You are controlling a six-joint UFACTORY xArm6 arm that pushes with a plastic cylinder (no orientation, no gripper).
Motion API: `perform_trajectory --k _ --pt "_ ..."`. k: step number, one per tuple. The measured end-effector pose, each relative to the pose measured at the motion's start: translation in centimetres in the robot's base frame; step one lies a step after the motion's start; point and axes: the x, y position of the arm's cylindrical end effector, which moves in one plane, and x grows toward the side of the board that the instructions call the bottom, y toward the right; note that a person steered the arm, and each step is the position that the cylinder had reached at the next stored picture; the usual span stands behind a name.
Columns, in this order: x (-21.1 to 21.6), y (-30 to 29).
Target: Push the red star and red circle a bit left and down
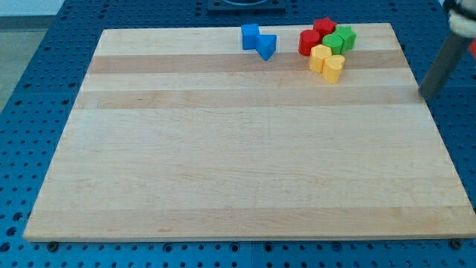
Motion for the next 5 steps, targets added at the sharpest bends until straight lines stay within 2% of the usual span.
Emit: perform_trajectory --k 1,2,3,4,5 --pt "-9.5 -0.4" --pt "-15.6 -4.6" --pt "-16.6 -5.5" --pt "-16.5 -11.7" --pt "-16.5 -15.1"
